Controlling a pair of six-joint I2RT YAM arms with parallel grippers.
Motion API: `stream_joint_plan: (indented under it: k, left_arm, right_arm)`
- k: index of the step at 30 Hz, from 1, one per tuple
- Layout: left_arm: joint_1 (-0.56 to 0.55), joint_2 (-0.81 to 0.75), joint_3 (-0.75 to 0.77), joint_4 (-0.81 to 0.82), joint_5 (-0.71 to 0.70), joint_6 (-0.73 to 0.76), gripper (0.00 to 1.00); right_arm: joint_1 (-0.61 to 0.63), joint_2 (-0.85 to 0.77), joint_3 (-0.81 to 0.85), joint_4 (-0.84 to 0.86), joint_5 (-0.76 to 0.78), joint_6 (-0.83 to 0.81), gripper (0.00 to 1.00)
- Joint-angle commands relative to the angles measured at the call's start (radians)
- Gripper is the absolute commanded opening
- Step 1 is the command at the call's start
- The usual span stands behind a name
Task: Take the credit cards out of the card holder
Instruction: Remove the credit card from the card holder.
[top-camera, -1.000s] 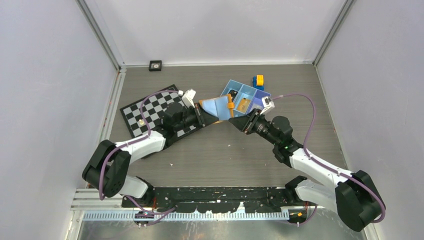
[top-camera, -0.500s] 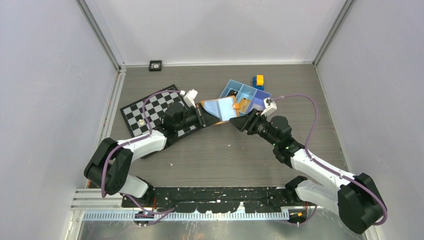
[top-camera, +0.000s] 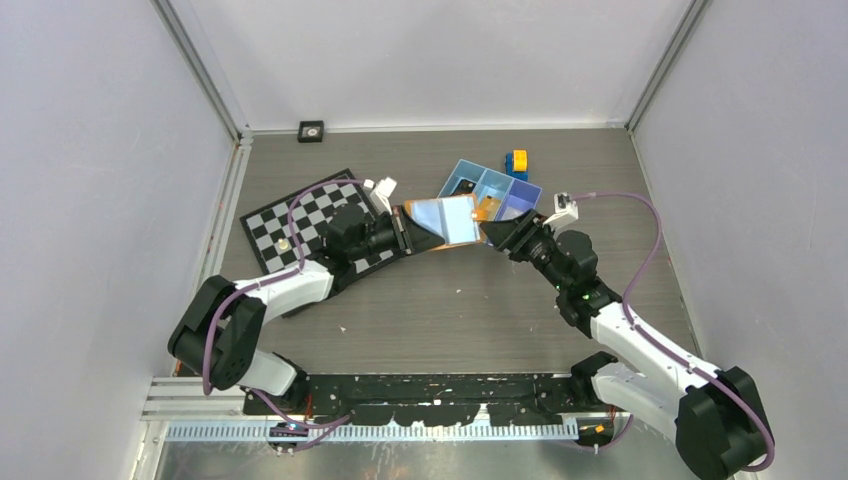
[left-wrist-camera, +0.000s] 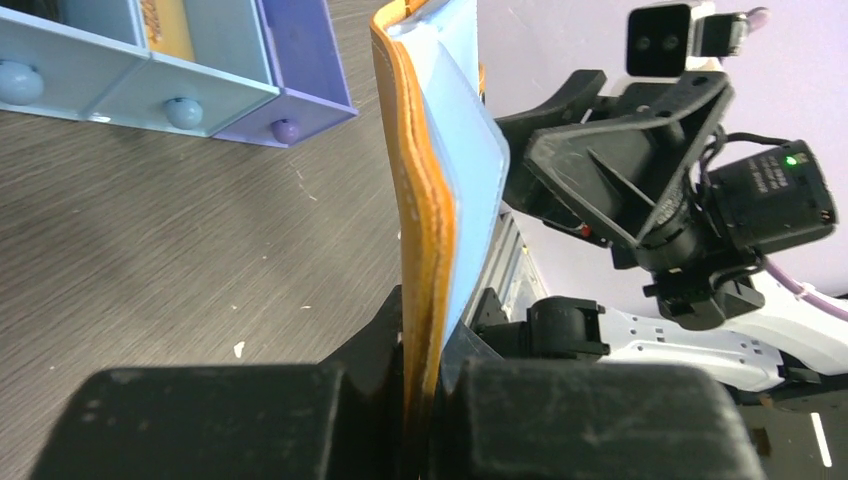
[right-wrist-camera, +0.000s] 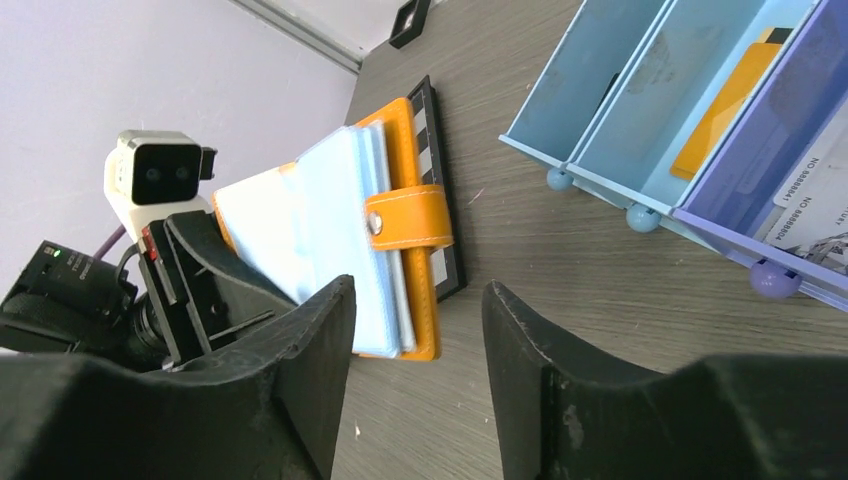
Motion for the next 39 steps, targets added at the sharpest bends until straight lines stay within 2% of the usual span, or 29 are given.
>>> stream_joint_plan:
  k: [1, 7, 12, 20, 34, 39]
  left_arm:
    - [0.003, -0.009, 0.041, 0.127, 0.067, -0.038, 0.0]
    - [0.003, 0.001, 0.044, 0.164, 0.098, -0.059, 0.0]
    - [0.003, 0.019, 0.053, 0.17, 0.11, -0.068, 0.0]
    - [0.003, 0.055, 0.077, 0.13, 0.119, -0.059, 0.0]
    - [-0.043, 0.109, 0.17, -0.073, 0.117, 0.045, 0.0]
    - [-0.042, 0.089, 0.163, -0.087, 0.102, 0.058, 0.0]
  right_arm:
    - [-0.03, 0.006, -0.019, 0.105, -0.031, 0.039, 0.51]
    - [-0.039, 0.079, -0.004, 0.161, -0.116, 0.059, 0.4]
    - [-0.039, 0.146, 0.008, 0.269, -0.246, 0.082, 0.41]
    - [-0.01, 0.175, 0.03, 0.297, -0.303, 0.07, 0.39]
    - [0.066, 0.188, 0.076, 0.236, -0.308, -0.014, 0.36]
    - [0.066, 0.157, 0.075, 0.175, -0.245, -0.036, 0.28]
